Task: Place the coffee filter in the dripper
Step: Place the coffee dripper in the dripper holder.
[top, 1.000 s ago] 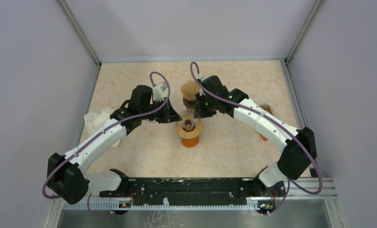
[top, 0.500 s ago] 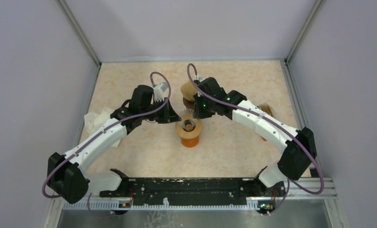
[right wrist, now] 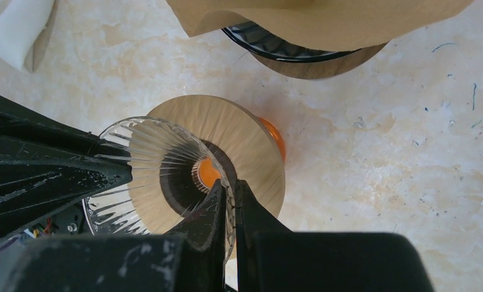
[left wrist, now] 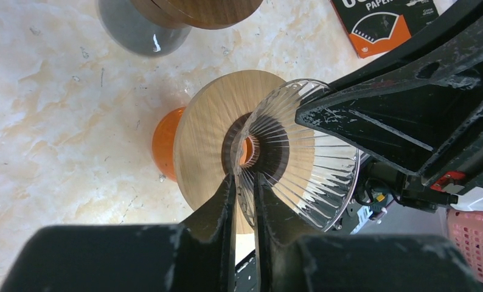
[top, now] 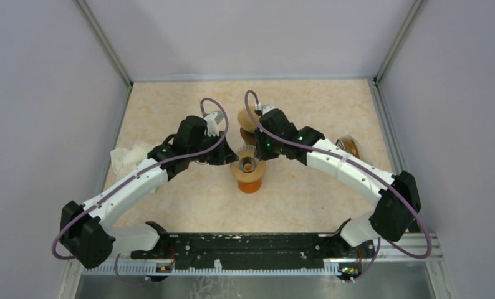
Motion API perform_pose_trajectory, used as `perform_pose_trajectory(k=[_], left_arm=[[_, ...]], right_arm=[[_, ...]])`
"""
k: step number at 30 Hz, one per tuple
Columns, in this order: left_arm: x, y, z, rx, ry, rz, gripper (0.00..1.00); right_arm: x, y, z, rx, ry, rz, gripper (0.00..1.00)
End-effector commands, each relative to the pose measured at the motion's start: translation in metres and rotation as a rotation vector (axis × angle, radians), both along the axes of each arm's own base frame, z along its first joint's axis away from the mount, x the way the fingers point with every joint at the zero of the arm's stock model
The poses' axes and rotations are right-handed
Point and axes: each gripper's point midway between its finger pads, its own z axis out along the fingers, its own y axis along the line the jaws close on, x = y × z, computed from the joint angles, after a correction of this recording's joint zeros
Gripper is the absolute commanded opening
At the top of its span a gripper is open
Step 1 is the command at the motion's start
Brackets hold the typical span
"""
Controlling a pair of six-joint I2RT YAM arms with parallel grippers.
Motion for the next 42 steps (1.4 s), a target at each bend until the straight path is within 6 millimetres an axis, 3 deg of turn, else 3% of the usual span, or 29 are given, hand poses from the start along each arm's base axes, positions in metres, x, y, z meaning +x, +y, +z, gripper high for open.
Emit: perform_pose_trajectory(k=[1,5,8,12,16,20,31,36,42], left_arm=[[-0.019,-0.002,-0.035,0.098,0.054,-0.057,0.05],[-0.022,-0.003,-0.039,0.116,0.060,-0.061,0.07],[-0.022,-0.003,-0.036,0.119,0.058,-0.058,0.09],[-0.016,0.000,-0.025,0.120,0.018,-0.035,0.17],[-0.008,0.003,-0.013,0.122,-0.024,-0.006,0.22],[-0.001,0.004,0.000,0.123,-0.057,0.018,0.29],[0.007,0.004,0.027,0.090,-0.125,0.042,0.56],[0.010,0.010,0.042,0.073,-0.187,0.068,0.71],[0.016,0.023,0.055,0.078,-0.247,0.099,0.82]], right_arm=[[-0.035,-0.027,-0.071,-0.214,0.151,0.068,0.00],[-0.036,-0.029,-0.076,-0.218,0.149,0.068,0.00],[-0.035,-0.025,-0.067,-0.199,0.135,0.074,0.00],[-0.030,-0.019,-0.045,-0.157,0.091,0.078,0.01],[-0.024,-0.010,-0.022,-0.110,0.054,0.081,0.13],[-0.016,-0.001,0.005,-0.062,0.014,0.072,0.18],[-0.001,0.011,0.064,0.019,-0.085,0.064,0.36],[0.002,-0.010,0.074,-0.013,-0.113,0.020,0.42],[0.006,-0.066,0.073,-0.111,-0.135,-0.099,0.48]])
